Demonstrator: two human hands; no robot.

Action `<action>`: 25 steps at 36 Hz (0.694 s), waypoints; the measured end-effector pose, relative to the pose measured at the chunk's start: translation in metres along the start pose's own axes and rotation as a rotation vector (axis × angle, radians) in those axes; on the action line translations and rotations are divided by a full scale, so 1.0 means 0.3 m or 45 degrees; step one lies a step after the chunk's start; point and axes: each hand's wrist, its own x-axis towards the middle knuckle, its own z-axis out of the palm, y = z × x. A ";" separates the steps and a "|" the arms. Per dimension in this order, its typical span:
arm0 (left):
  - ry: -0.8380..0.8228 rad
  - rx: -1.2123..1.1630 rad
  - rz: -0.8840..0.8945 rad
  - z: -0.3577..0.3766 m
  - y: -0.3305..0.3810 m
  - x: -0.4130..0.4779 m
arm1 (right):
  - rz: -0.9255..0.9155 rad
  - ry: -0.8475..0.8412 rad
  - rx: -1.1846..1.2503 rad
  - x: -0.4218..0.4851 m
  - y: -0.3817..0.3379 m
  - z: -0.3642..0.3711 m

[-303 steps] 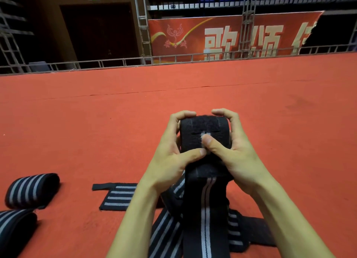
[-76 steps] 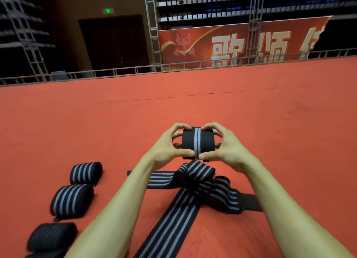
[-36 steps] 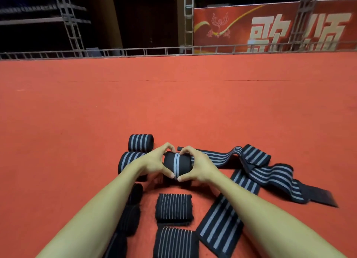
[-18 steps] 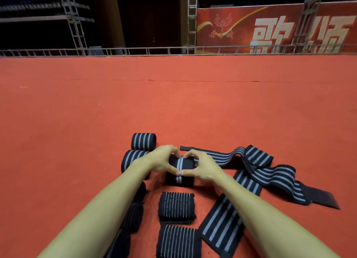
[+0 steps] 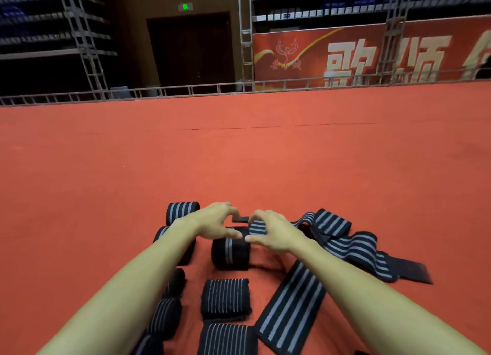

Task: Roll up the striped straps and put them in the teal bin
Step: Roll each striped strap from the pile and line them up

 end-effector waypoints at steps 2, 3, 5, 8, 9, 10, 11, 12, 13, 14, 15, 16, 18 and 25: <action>0.010 0.025 0.050 -0.017 0.049 0.036 | 0.036 0.022 -0.070 -0.024 0.025 -0.062; 0.009 0.032 0.074 -0.020 0.076 0.059 | 0.064 0.035 -0.101 -0.041 0.042 -0.095; 0.006 0.033 0.122 -0.018 0.133 0.107 | 0.110 0.073 -0.146 -0.084 0.081 -0.159; 0.015 0.032 0.202 -0.002 0.224 0.192 | 0.189 0.129 -0.178 -0.155 0.165 -0.242; 0.013 0.032 0.230 0.006 0.253 0.223 | 0.220 0.146 -0.189 -0.179 0.195 -0.266; 0.014 0.035 0.258 0.013 0.285 0.254 | 0.244 0.163 -0.206 -0.202 0.226 -0.288; 0.018 0.036 0.283 0.020 0.314 0.286 | 0.272 0.172 -0.225 -0.225 0.257 -0.306; 0.018 0.035 0.308 0.028 0.342 0.317 | 0.294 0.179 -0.246 -0.246 0.288 -0.322; 0.012 0.033 0.329 0.037 0.367 0.348 | 0.318 0.182 -0.262 -0.266 0.315 -0.334; 0.002 0.030 0.347 0.044 0.392 0.377 | 0.334 0.189 -0.271 -0.284 0.340 -0.344; -0.008 0.027 0.364 0.053 0.414 0.404 | 0.355 0.191 -0.271 -0.299 0.364 -0.351; -0.022 0.028 0.377 0.061 0.433 0.428 | 0.369 0.191 -0.269 -0.311 0.386 -0.355; -0.053 0.036 0.396 0.082 0.466 0.472 | 0.393 0.180 -0.265 -0.330 0.423 -0.356; -0.168 0.109 0.385 0.154 0.483 0.553 | 0.447 0.114 -0.214 -0.361 0.506 -0.332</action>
